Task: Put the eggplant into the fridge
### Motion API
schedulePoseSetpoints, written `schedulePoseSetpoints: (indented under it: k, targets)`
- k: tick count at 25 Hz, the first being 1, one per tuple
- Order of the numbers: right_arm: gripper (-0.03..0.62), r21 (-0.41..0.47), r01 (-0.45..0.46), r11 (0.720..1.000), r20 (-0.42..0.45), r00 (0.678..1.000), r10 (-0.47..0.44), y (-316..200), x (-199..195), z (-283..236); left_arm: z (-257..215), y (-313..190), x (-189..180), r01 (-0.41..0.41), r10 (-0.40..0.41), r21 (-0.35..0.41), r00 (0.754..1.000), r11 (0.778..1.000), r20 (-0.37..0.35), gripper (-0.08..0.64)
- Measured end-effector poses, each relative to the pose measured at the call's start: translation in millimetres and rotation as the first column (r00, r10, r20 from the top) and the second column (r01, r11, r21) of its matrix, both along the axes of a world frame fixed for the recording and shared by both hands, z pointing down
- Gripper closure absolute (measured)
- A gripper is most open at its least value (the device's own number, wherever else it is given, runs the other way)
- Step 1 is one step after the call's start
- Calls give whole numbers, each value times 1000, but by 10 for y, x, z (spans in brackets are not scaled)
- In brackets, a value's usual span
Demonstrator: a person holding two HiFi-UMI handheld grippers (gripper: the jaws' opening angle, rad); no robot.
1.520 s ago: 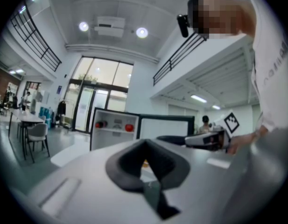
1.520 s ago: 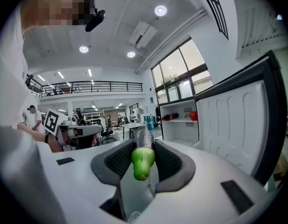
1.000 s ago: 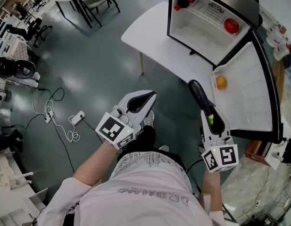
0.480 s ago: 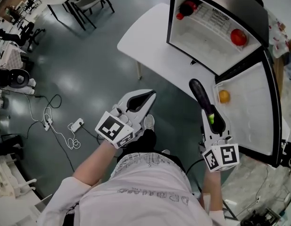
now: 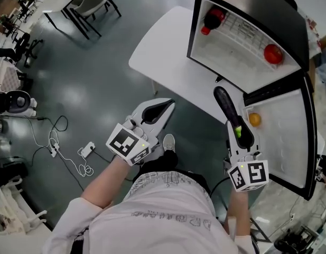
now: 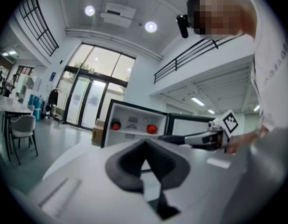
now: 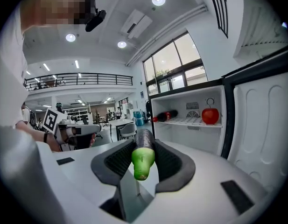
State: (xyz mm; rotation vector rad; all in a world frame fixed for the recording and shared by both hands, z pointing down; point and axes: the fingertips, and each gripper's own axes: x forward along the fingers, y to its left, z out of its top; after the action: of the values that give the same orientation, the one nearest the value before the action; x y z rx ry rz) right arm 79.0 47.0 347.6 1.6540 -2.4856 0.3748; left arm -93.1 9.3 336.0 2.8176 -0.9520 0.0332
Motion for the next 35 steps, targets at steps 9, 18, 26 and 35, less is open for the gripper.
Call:
schedulePoseSetpoints:
  k: [9, 18, 26, 35]
  targets:
    - [457, 2, -42, 999, -25, 999, 43, -430, -144, -27, 0, -440, -166, -36, 36, 6, 999, 999, -6, 552]
    - [457, 27, -56, 998, -62, 996, 57, -714, -263, -119, -54, -693, -269, -54, 54, 25, 998, 998, -13, 552]
    - [457, 55, -49, 997, -88, 995, 54, -965, -238, -174, -84, -867, -245, -50, 50, 31, 999, 998, -8, 552]
    - [457, 90, -40, 995, -115, 992, 51, -1326, -11, -202, -51, -1067, -94, -27, 27, 24, 1000, 999, 8, 552]
